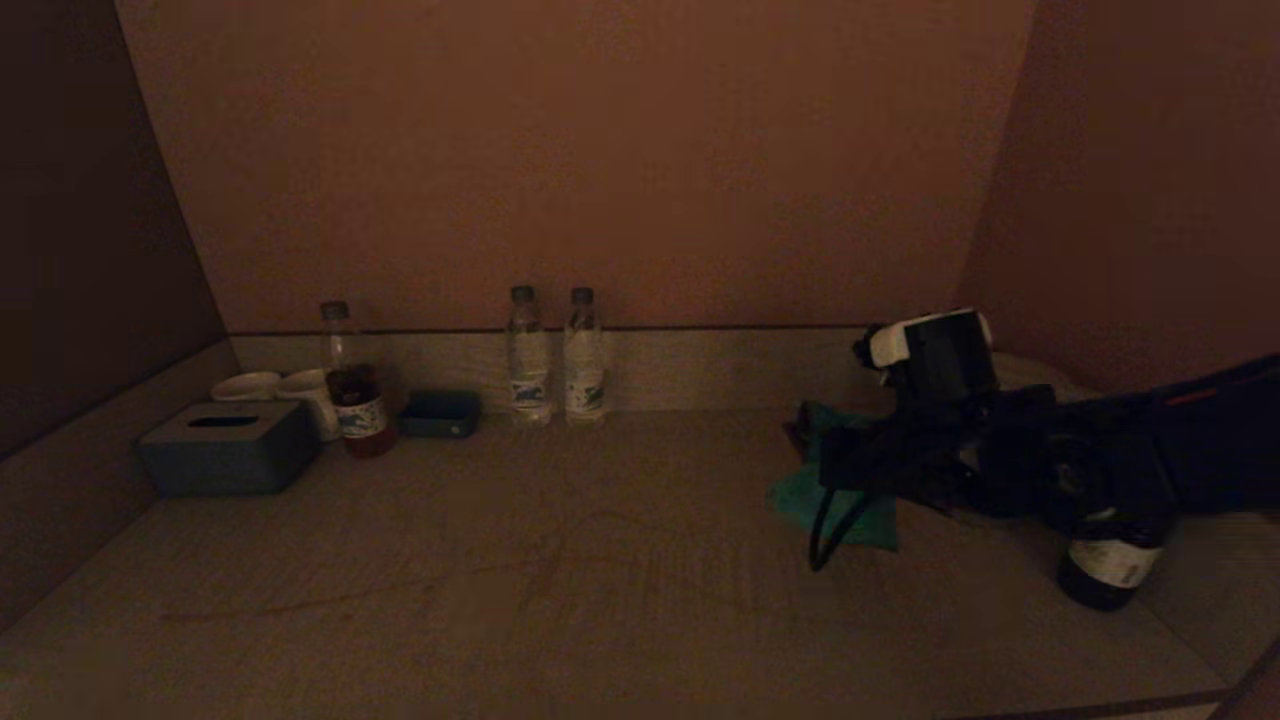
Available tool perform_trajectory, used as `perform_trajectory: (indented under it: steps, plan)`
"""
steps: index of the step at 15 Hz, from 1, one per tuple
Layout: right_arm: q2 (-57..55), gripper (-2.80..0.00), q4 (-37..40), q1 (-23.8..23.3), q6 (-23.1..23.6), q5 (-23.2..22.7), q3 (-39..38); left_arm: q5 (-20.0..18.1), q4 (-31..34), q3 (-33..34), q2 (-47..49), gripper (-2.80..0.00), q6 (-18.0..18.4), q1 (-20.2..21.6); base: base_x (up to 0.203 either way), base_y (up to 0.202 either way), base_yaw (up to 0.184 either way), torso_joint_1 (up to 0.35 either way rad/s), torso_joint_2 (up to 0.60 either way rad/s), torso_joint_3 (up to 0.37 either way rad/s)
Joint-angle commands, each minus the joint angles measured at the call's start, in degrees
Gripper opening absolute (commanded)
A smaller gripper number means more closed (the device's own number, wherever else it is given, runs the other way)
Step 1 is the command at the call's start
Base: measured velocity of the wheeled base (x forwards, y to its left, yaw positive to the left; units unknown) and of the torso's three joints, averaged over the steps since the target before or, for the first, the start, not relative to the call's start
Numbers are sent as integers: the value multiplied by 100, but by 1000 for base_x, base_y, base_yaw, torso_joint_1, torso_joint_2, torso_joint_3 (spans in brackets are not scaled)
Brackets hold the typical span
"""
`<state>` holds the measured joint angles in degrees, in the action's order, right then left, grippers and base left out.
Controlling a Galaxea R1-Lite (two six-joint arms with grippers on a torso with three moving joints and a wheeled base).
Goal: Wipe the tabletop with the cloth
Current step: Sweep the stains on the table
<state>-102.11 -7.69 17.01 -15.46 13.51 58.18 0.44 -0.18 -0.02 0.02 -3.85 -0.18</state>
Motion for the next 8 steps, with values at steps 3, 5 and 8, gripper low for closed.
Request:
perform_trajectory:
  steps: [3,5,8]
  plan:
    - [-670,-280,13,-233,87,20,264,0,-8,2,-2,-280,-1,1,0,0,0,0,0,0]
    - [-894,-280,13,-354,69,17,227,0,0,2,-2,-280,-1,-8,0,0,0,0,0,0]
    - [-896,-280,-10,-417,46,12,-40,0,1,2,-2,-280,-1,1,0,0,0,0,0,0]
